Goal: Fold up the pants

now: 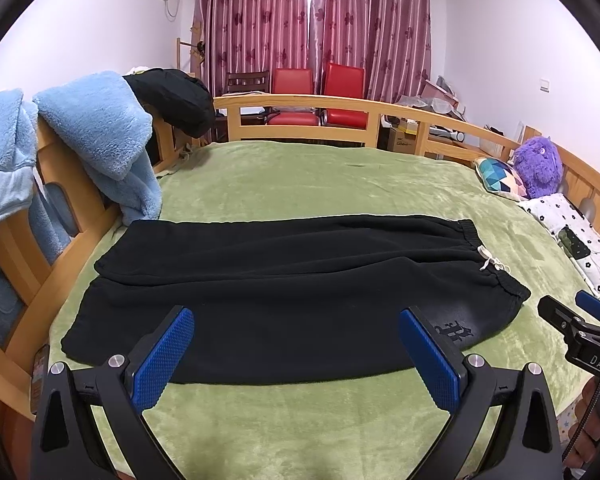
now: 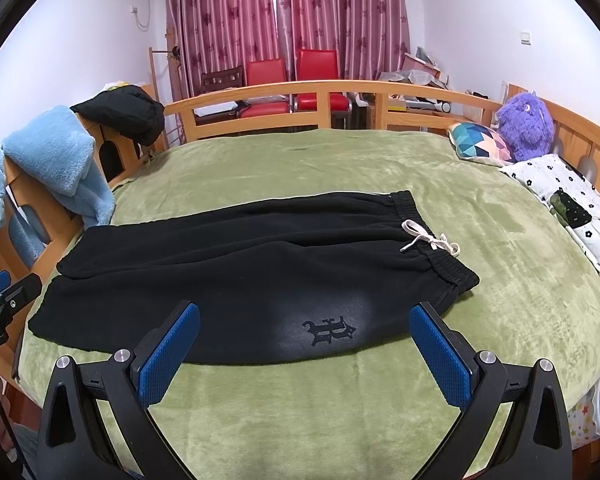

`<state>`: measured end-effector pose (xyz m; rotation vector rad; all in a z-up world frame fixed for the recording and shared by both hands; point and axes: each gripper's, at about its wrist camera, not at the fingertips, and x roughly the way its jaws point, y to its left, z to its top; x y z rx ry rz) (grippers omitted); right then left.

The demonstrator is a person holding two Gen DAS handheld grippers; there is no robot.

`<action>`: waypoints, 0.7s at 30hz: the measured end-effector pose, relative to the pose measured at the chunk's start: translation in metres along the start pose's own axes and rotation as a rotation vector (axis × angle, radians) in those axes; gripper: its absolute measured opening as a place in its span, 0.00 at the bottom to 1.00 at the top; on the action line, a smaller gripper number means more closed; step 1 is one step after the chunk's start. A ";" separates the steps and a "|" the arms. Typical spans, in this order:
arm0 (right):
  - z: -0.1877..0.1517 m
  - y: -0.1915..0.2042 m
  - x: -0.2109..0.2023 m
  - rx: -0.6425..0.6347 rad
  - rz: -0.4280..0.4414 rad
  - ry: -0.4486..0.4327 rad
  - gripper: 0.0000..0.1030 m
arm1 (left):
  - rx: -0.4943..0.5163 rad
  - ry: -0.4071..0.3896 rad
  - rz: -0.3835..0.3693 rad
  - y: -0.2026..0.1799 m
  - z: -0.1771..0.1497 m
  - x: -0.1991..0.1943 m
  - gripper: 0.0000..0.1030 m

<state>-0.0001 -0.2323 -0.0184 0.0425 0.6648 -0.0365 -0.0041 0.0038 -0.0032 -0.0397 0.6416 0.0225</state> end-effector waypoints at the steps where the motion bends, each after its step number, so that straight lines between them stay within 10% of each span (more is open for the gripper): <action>1: 0.000 0.000 0.000 0.000 0.001 0.000 1.00 | 0.000 0.000 0.001 0.000 0.000 0.000 1.00; 21: 0.001 0.001 -0.001 0.001 0.001 0.000 1.00 | 0.001 0.002 0.000 0.002 0.000 0.000 1.00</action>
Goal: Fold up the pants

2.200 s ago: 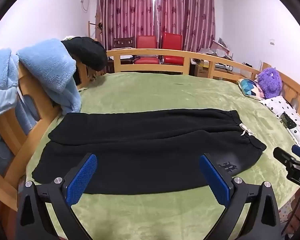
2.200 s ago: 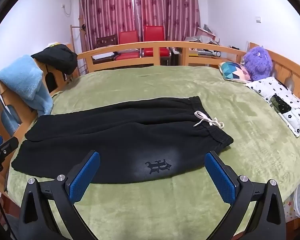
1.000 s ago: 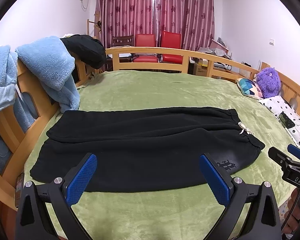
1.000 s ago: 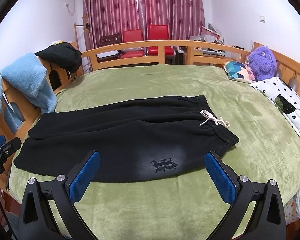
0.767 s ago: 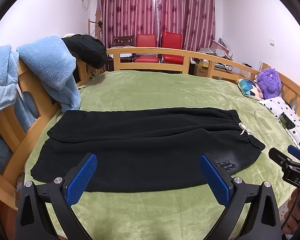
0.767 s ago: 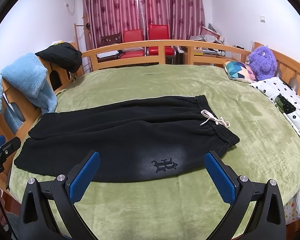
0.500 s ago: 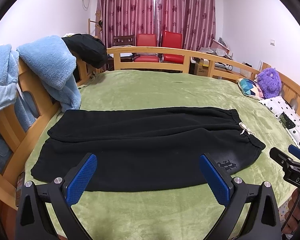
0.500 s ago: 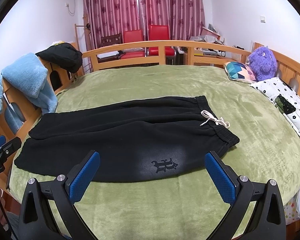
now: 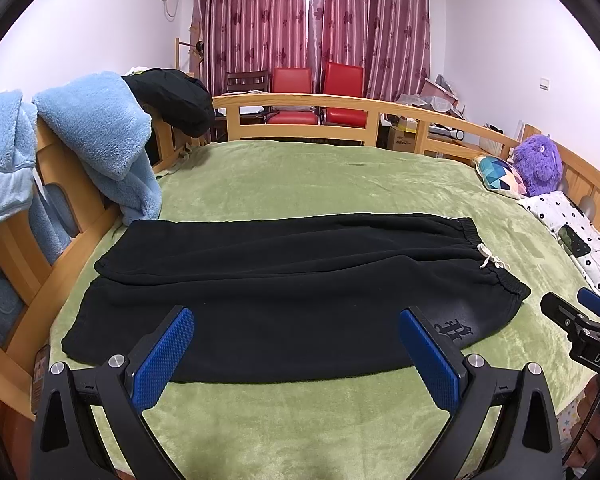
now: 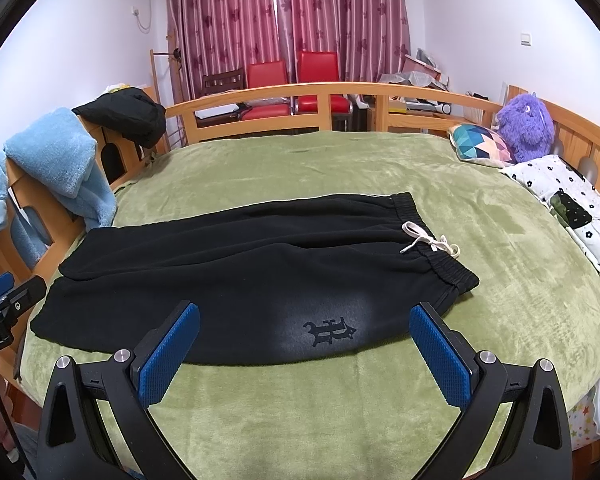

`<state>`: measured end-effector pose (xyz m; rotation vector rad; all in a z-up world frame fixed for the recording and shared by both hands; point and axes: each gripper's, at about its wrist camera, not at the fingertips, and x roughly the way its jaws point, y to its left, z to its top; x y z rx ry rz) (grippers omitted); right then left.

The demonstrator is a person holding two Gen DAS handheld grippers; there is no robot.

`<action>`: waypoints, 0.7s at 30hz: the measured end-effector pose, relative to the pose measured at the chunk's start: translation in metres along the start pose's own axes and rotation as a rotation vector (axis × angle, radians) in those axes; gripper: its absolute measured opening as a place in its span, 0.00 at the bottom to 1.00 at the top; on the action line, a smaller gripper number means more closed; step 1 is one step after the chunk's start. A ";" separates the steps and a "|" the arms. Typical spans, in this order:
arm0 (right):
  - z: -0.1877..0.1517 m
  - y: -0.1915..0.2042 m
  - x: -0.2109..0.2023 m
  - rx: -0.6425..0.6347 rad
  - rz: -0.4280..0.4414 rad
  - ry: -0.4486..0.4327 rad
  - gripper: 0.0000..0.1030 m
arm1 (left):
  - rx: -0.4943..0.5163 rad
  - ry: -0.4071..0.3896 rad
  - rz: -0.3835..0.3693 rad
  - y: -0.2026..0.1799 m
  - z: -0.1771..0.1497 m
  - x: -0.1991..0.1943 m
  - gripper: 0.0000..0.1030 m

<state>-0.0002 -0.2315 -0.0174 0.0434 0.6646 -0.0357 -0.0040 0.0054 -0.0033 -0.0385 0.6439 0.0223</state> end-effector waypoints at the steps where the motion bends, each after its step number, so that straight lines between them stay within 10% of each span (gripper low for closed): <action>1: 0.000 0.000 0.000 0.000 -0.001 0.000 1.00 | 0.000 -0.001 0.001 -0.001 0.000 0.000 1.00; 21: 0.001 0.000 -0.001 0.000 0.007 -0.003 1.00 | 0.001 -0.001 0.000 -0.001 0.000 0.000 1.00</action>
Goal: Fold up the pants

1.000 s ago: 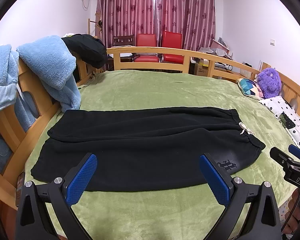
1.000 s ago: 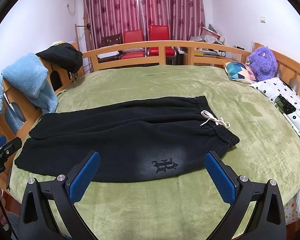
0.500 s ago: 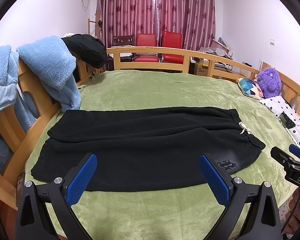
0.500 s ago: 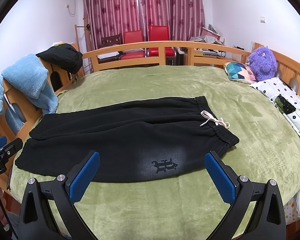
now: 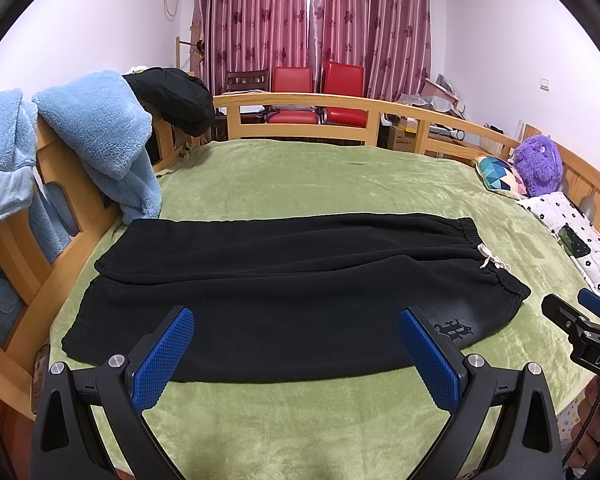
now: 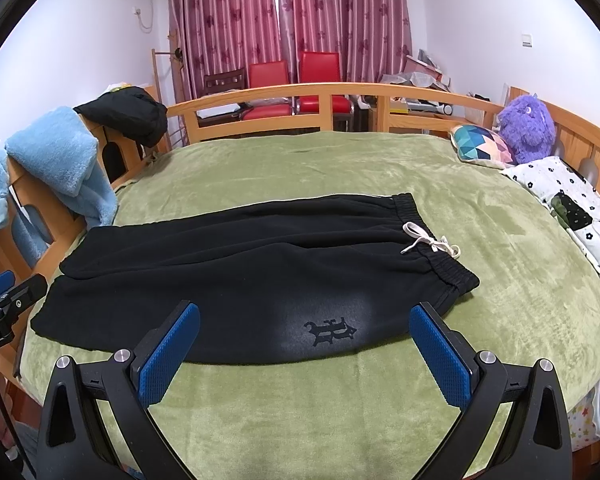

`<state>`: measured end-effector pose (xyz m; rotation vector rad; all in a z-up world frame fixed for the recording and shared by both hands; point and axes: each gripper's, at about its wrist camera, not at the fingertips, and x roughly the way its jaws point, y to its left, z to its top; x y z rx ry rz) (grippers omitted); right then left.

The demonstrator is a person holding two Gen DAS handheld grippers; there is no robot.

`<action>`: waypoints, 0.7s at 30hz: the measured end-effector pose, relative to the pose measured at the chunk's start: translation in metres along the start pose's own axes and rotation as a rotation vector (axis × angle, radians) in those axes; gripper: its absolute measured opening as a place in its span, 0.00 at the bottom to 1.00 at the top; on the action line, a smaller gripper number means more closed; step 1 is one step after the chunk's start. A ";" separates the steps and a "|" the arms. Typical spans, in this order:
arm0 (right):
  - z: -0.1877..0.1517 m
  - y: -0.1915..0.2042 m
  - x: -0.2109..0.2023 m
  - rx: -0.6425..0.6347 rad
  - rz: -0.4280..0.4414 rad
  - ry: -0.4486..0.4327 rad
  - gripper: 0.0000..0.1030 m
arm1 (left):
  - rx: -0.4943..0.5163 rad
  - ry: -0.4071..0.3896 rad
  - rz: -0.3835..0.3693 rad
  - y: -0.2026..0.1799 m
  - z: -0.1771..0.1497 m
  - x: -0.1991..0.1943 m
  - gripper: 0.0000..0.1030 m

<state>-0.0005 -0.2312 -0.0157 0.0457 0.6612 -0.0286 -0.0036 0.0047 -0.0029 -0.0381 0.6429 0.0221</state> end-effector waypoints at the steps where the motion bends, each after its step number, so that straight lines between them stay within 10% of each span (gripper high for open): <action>1: 0.000 0.000 0.000 0.001 0.001 -0.001 1.00 | 0.001 0.001 0.000 0.000 0.000 0.000 1.00; 21: -0.011 -0.003 0.014 0.031 0.109 0.023 1.00 | -0.035 0.058 -0.062 0.012 -0.006 0.022 1.00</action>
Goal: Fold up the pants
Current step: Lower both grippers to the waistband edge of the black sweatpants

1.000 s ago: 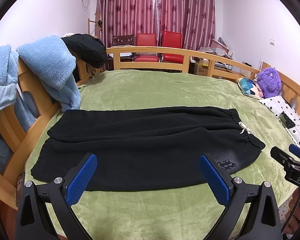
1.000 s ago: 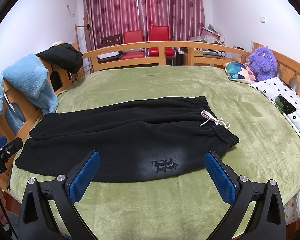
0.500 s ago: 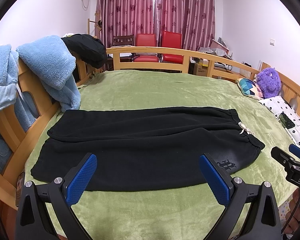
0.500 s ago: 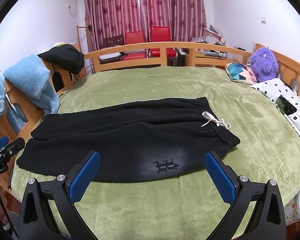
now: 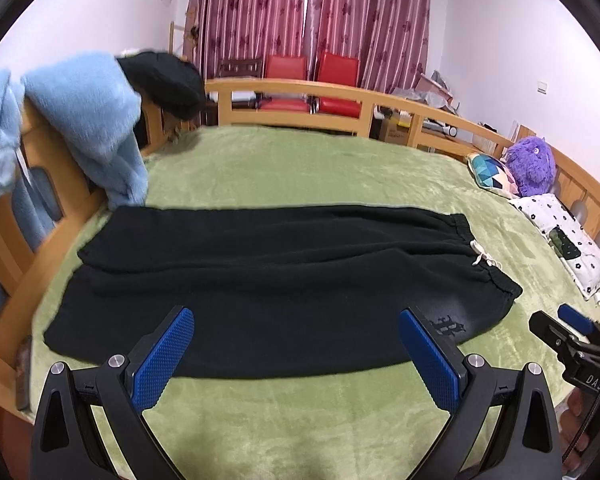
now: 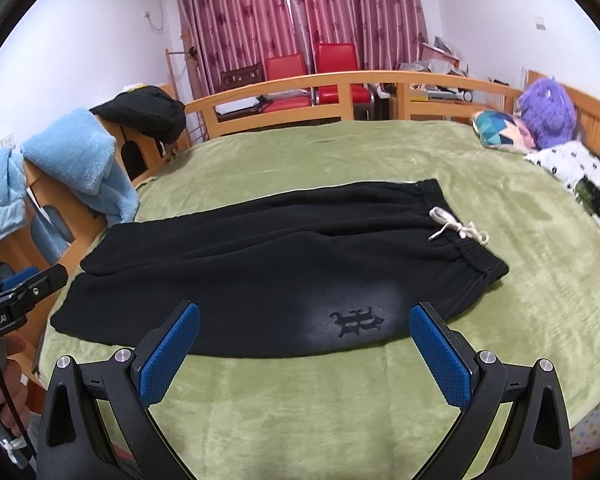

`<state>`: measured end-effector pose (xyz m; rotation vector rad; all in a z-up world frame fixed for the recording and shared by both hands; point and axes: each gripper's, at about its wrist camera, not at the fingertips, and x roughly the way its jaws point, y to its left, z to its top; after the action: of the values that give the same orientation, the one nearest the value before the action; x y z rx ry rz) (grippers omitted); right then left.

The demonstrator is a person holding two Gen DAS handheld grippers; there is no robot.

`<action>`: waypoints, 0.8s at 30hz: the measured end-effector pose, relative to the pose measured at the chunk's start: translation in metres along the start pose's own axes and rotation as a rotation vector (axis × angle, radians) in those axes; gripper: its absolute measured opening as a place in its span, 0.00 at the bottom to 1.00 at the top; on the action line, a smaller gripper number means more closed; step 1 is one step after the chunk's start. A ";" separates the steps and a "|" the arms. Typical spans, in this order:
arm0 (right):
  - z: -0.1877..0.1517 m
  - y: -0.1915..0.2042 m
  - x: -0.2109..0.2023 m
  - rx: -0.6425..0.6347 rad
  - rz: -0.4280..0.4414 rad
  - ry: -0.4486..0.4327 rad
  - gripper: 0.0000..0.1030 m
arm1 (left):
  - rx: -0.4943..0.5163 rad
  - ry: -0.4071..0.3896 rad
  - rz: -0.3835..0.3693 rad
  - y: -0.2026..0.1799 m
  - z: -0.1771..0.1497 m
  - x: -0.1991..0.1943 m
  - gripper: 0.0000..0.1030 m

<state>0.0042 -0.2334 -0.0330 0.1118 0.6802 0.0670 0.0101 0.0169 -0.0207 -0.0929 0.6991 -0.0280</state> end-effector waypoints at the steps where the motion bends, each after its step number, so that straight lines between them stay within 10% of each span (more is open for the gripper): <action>1: -0.004 -0.003 0.004 0.005 0.002 -0.004 1.00 | -0.007 0.007 0.000 0.004 -0.002 0.004 1.00; 15: -0.070 -0.097 0.085 0.177 -0.094 0.193 0.71 | -0.174 0.173 0.079 0.110 -0.086 0.073 0.98; 24: -0.091 -0.148 0.117 0.353 -0.098 0.200 0.71 | -0.384 0.205 0.067 0.173 -0.115 0.106 0.95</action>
<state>0.0408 -0.3612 -0.1946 0.4147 0.8925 -0.1391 0.0158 0.1739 -0.1926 -0.4393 0.9062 0.1638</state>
